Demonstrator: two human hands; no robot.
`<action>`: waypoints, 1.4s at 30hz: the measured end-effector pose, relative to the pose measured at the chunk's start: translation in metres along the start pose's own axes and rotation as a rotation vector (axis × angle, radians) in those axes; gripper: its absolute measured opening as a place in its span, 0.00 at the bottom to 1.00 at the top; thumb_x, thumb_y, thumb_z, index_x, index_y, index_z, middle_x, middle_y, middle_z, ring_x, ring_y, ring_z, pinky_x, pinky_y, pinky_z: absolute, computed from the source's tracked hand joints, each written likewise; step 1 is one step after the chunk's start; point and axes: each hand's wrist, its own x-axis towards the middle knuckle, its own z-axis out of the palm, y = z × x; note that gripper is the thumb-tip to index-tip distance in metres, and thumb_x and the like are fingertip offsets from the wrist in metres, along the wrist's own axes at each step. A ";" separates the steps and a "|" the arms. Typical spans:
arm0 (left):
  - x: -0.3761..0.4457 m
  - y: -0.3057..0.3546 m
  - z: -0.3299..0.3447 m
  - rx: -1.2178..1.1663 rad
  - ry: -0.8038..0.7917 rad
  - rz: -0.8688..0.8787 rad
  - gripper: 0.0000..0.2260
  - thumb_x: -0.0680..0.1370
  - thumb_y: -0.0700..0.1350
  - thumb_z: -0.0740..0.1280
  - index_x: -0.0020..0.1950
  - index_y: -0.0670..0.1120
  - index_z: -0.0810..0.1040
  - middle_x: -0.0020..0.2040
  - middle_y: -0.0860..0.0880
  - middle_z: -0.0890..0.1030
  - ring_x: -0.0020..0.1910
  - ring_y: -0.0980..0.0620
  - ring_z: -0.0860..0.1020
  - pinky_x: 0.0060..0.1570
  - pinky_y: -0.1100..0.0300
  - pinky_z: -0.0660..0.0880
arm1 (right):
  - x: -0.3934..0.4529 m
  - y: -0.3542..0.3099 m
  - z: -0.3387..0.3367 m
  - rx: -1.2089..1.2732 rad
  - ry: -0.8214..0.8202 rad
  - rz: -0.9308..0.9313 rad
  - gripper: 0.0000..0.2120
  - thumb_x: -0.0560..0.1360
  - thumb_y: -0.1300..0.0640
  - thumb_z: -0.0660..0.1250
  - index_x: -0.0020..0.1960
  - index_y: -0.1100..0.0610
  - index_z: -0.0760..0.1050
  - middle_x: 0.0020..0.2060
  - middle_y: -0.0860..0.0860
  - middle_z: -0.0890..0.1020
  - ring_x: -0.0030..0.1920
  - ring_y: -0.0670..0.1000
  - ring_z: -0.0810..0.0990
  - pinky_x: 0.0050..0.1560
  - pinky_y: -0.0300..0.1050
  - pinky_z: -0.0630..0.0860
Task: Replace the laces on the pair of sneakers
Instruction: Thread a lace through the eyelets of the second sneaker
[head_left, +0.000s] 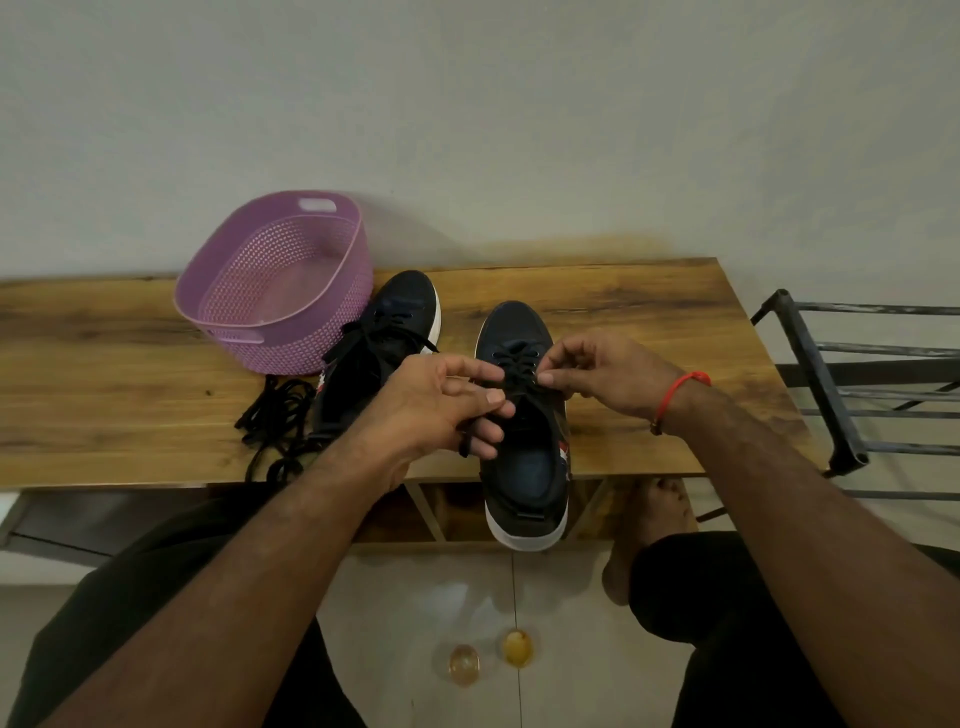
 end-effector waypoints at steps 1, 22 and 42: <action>0.002 -0.001 0.003 0.026 0.052 0.027 0.07 0.79 0.38 0.71 0.57 0.42 0.81 0.44 0.44 0.87 0.35 0.51 0.83 0.36 0.55 0.83 | 0.000 0.000 -0.001 -0.001 -0.006 0.001 0.03 0.77 0.57 0.71 0.48 0.50 0.82 0.41 0.44 0.83 0.38 0.35 0.78 0.36 0.30 0.72; 0.022 -0.009 0.027 0.697 0.357 0.215 0.11 0.77 0.53 0.71 0.38 0.61 0.73 0.52 0.56 0.69 0.54 0.54 0.74 0.59 0.43 0.76 | -0.002 -0.003 0.001 -0.004 -0.046 -0.004 0.03 0.78 0.54 0.69 0.51 0.50 0.81 0.46 0.45 0.82 0.46 0.39 0.79 0.45 0.34 0.72; 0.030 -0.019 0.013 0.798 0.314 0.198 0.08 0.79 0.54 0.69 0.57 0.63 0.76 0.41 0.62 0.79 0.46 0.64 0.75 0.56 0.47 0.61 | -0.002 -0.004 0.003 0.025 0.008 -0.036 0.03 0.78 0.56 0.70 0.51 0.52 0.82 0.46 0.46 0.83 0.47 0.42 0.80 0.48 0.37 0.78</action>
